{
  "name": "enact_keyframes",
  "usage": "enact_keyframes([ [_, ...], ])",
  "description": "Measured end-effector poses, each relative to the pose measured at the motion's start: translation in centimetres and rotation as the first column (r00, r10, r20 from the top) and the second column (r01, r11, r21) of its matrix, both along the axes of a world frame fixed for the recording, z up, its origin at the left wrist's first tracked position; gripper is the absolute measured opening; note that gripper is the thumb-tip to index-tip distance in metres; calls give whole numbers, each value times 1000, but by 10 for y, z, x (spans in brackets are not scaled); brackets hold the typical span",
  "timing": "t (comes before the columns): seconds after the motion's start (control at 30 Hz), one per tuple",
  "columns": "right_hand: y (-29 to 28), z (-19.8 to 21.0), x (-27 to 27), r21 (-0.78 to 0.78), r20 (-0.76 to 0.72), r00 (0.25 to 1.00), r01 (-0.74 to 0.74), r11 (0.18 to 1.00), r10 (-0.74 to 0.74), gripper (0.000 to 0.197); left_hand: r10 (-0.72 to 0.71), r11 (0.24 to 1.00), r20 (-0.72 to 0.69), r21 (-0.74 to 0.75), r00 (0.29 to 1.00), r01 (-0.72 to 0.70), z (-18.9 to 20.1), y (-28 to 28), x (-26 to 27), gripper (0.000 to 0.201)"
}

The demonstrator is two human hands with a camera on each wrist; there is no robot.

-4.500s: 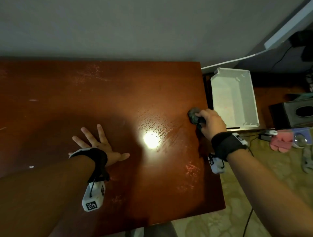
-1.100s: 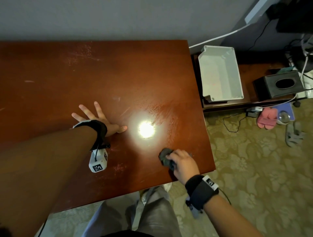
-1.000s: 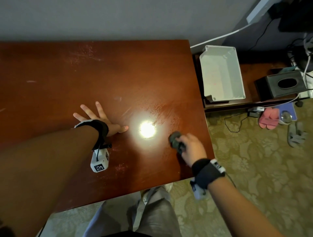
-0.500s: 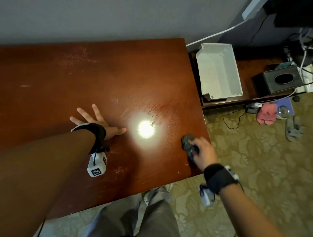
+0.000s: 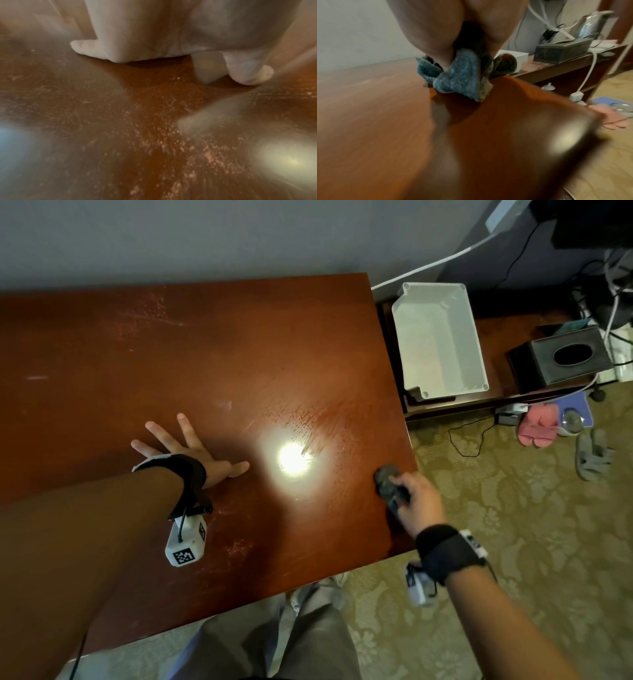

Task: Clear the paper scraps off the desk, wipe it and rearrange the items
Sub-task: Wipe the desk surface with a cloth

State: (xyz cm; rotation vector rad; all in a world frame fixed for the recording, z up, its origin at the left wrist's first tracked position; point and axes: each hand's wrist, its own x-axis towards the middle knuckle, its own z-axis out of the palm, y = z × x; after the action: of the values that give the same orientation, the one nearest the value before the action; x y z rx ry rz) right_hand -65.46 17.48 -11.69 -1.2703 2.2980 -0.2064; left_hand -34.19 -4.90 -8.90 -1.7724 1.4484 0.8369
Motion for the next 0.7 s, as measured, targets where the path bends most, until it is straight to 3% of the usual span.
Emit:
enact_keyframes([
  [0.13, -35, -3, -30, -21, -36, 991, 131, 991, -132, 32, -11, 1000, 14, -5, 1000, 11, 1, 1, -1, 147],
  [0.3, -17, -8, 3, -79, -17, 982, 188, 979, -190, 32, -12, 1000, 2, -8, 1000, 13, -1, 1, 2, 151],
  [0.47, 48, -10, 92, 55, 52, 999, 10, 998, -13, 33, -8, 1000, 10, -9, 1000, 8, 3, 2, -2, 149],
  [0.53, 70, -11, 120, 42, 116, 989, -95, 995, 90, 35, -8, 1000, 10, -17, 1000, 9, 3, 2, -2, 147],
  [0.63, 83, -17, 133, -4, 159, 959, -235, 972, 233, 40, -8, 1000, 19, -25, 1000, 9, -3, 1, 0, 151],
  [0.7, 78, -17, 120, 7, 146, 969, -202, 979, 199, 43, -9, 1000, 26, -29, 1000, 10, -7, 0, 1, 153],
])
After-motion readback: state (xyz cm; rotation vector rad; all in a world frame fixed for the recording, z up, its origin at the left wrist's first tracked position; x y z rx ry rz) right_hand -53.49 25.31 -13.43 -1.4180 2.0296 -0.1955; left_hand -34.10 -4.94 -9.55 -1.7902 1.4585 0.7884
